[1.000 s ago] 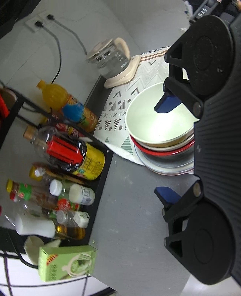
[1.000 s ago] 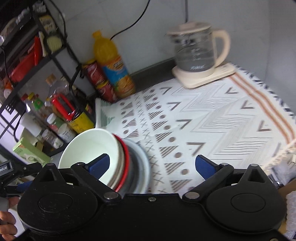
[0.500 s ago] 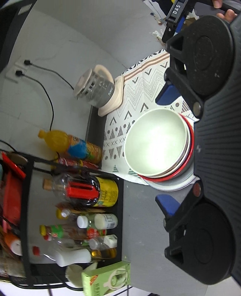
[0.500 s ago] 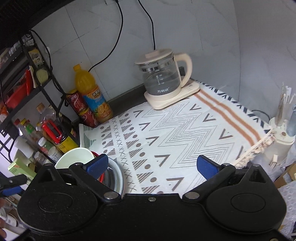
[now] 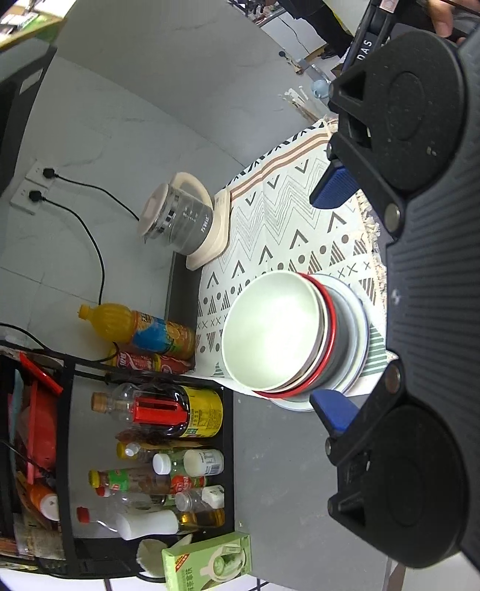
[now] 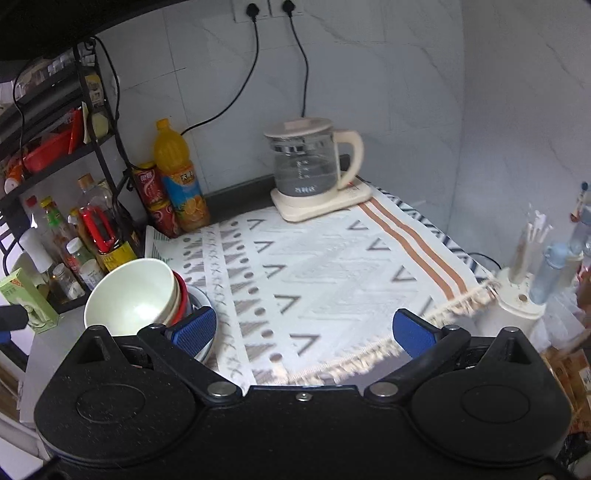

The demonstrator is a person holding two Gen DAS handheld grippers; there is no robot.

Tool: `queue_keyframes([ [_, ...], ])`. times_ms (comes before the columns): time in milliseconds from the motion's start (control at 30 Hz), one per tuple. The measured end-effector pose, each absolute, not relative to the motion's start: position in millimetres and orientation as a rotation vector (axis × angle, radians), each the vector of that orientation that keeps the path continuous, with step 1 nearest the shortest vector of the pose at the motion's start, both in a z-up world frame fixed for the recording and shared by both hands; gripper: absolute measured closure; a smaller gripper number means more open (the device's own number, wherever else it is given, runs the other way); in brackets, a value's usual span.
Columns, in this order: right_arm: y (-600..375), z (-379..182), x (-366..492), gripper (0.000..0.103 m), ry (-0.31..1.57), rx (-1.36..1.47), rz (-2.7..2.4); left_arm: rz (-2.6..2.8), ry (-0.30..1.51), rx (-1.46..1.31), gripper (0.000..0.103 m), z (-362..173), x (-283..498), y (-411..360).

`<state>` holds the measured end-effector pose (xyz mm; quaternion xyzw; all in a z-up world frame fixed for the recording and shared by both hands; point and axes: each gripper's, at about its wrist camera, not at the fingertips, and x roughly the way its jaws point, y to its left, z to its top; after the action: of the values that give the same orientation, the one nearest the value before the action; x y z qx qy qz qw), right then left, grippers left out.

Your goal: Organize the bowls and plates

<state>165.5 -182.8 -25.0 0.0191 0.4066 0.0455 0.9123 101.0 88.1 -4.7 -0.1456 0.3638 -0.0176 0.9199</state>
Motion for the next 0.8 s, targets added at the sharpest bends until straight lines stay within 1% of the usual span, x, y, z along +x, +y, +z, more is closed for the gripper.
queue_keyframes([
  [167, -199.3, -14.9, 134.8, 0.000, 0.819, 0.038, 0.071, -0.047, 0.735, -0.282, 0.000, 3.5, 72.0, 78.0],
  [300, -201.0, -6.9, 112.1, 0.001, 0.800, -0.033, 0.025, -0.033, 0.736, -0.281, 0.000, 5.8, 52.0, 75.4],
  [500, -208.6, 1.9, 83.2, 0.001, 0.795, -0.009, 0.054, -0.009, 0.733, -0.243, 0.000, 7.9, 22.0, 66.7],
  [800, -210.3, 10.9, 64.4, 0.001, 0.815, 0.033, 0.103, 0.003, 0.738, -0.234, 0.000, 9.7, -8.0, 63.6],
])
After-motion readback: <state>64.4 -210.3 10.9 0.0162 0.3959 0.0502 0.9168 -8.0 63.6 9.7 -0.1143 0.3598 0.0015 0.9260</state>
